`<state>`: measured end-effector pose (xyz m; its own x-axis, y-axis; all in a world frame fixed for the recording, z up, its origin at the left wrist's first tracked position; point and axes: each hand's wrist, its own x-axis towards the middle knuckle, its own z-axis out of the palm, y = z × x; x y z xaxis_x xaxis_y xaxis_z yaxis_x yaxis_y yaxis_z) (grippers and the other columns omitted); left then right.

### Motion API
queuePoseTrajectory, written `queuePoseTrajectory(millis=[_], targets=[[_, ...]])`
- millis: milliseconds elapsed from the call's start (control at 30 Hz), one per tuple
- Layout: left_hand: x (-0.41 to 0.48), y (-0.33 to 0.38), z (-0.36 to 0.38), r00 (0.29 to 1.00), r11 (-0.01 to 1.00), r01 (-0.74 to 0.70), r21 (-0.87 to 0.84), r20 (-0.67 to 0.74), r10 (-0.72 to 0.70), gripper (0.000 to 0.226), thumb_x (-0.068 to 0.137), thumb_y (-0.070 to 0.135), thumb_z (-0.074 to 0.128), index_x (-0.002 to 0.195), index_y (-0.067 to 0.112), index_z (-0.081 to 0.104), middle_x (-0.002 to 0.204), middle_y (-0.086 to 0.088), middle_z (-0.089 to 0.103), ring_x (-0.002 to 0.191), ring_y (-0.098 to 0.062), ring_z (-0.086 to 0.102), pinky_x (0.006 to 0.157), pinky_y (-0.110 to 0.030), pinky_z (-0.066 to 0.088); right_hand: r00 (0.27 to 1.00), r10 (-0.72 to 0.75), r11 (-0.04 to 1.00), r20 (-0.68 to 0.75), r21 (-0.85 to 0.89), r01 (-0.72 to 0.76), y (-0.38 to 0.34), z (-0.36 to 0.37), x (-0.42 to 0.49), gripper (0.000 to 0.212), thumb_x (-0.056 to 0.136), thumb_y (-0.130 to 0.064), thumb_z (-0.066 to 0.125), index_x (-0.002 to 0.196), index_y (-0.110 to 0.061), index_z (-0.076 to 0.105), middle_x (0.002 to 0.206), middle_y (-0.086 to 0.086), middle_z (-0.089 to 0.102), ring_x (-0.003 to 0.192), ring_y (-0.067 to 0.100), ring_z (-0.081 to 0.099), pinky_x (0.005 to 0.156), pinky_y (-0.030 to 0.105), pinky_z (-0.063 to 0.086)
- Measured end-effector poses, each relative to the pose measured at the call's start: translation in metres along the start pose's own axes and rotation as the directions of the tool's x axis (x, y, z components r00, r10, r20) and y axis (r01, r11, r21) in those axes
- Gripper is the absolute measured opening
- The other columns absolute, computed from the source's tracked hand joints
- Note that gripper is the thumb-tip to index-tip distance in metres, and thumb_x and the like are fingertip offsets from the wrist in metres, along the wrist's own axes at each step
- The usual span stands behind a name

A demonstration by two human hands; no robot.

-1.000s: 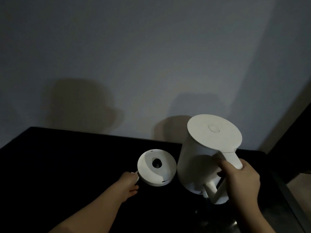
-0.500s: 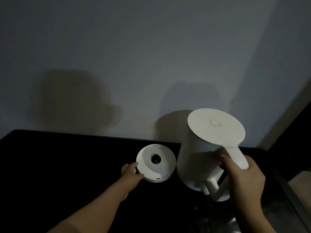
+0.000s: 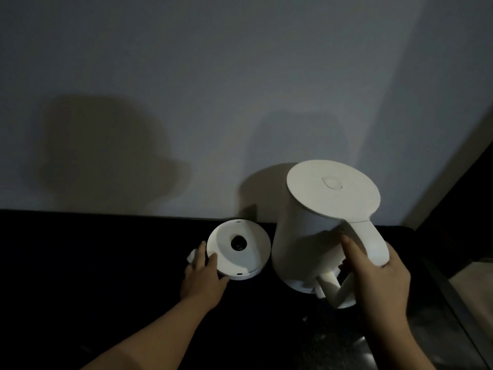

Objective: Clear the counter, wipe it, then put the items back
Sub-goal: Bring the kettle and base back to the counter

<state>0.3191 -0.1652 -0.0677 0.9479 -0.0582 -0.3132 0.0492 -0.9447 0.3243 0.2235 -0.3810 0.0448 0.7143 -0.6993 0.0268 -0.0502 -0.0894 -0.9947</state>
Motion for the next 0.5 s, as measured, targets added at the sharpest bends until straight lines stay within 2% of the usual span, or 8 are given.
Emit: queuePoseTrajectory(millis=[167,333,400,500], targets=[[0.008,0.013,-0.001,0.997,0.995,0.064,0.074,0.046,-0.067,0.061,0.098,0.043,0.035,0.151,0.030,0.007,0.156,0.000,-0.024,0.141,-0.036,0.011,0.111,-0.041,0.028,1.000,0.003,0.999,-0.009,-0.036,-0.003,0.004,0.009,0.014,0.016,0.079,-0.008,0.064,0.070,-0.019,0.056,0.070,0.006,0.061,0.069,0.025,0.057,0.062,0.031,0.043],[0.001,0.033,0.013,0.994,0.979,0.050,0.198,0.081,-0.067,0.066,0.096,0.047,0.037,0.150,0.034,0.001,0.156,-0.008,-0.022,0.138,-0.045,0.011,0.110,-0.044,0.027,1.000,0.002,0.999,0.000,-0.049,-0.002,0.006,0.014,0.025,0.011,0.078,-0.008,0.063,0.073,-0.017,0.058,0.071,0.007,0.064,0.072,0.026,0.060,0.068,0.035,0.046],[0.004,0.036,0.015,0.994,0.979,0.031,0.200,0.100,-0.052,0.069,0.096,0.047,0.038,0.151,0.030,-0.001,0.158,-0.007,-0.016,0.142,-0.043,0.003,0.113,-0.046,0.021,1.000,0.000,0.999,-0.010,-0.046,0.000,0.008,0.017,0.027,0.014,0.078,-0.007,0.063,0.071,-0.017,0.056,0.068,0.007,0.061,0.069,0.028,0.059,0.066,0.035,0.046],[0.013,0.030,0.009,0.997,0.973,-0.045,0.227,0.076,0.029,0.072,0.095,0.047,0.041,0.151,0.027,0.001,0.160,-0.005,-0.006,0.146,-0.031,-0.006,0.117,-0.044,0.012,1.000,0.000,1.000,-0.023,-0.030,-0.001,0.008,0.018,0.028,0.018,0.077,-0.003,0.061,0.069,-0.017,0.054,0.066,0.007,0.058,0.065,0.028,0.054,0.064,0.036,0.044]])
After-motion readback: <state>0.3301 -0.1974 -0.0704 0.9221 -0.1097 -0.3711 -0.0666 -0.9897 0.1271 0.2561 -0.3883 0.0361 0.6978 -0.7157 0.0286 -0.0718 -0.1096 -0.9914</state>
